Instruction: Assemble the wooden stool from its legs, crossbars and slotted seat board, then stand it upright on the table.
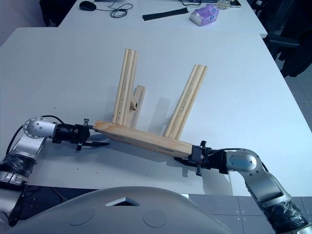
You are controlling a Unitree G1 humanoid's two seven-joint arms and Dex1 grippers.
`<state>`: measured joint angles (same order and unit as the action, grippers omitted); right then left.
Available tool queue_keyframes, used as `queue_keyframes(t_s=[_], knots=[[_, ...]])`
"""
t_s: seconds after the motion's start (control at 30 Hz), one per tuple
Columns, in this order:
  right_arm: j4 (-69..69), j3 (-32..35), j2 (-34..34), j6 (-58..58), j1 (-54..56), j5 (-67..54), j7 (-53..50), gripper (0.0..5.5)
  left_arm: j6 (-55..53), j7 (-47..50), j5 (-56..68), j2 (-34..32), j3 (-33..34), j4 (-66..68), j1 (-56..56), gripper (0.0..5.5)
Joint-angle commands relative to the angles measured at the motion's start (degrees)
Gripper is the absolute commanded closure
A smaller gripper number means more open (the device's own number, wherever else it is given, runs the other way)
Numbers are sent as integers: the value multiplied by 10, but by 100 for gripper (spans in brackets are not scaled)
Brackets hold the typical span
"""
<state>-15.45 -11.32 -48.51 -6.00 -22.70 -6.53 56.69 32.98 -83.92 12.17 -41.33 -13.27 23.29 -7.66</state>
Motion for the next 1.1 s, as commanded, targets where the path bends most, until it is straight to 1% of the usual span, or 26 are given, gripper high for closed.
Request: queue_keyframes(t_s=[0.03,0.23,0.37,0.5,0.6,0.9,1.1], knots=[[17,-7,-19,-5,-10,30,7,378,4,-19,6,-24,12,21,-15,353],[42,-13,-32,-50,-9,43,13,378,14,-33,8,-27,17,40,-25,353],[82,-19,-28,-84,21,56,11,378,10,-34,10,-21,17,38,-31,353],[98,-15,1,-79,47,44,-14,378,9,-35,9,-12,13,41,-43,353],[93,-25,13,-75,48,46,-20,378,9,-34,10,0,6,24,-41,353],[85,-39,9,-79,39,56,-20,378,7,-37,8,5,-2,4,-30,353],[77,-44,11,-76,42,58,-20,378,1,-17,1,25,-12,-3,-23,353]])
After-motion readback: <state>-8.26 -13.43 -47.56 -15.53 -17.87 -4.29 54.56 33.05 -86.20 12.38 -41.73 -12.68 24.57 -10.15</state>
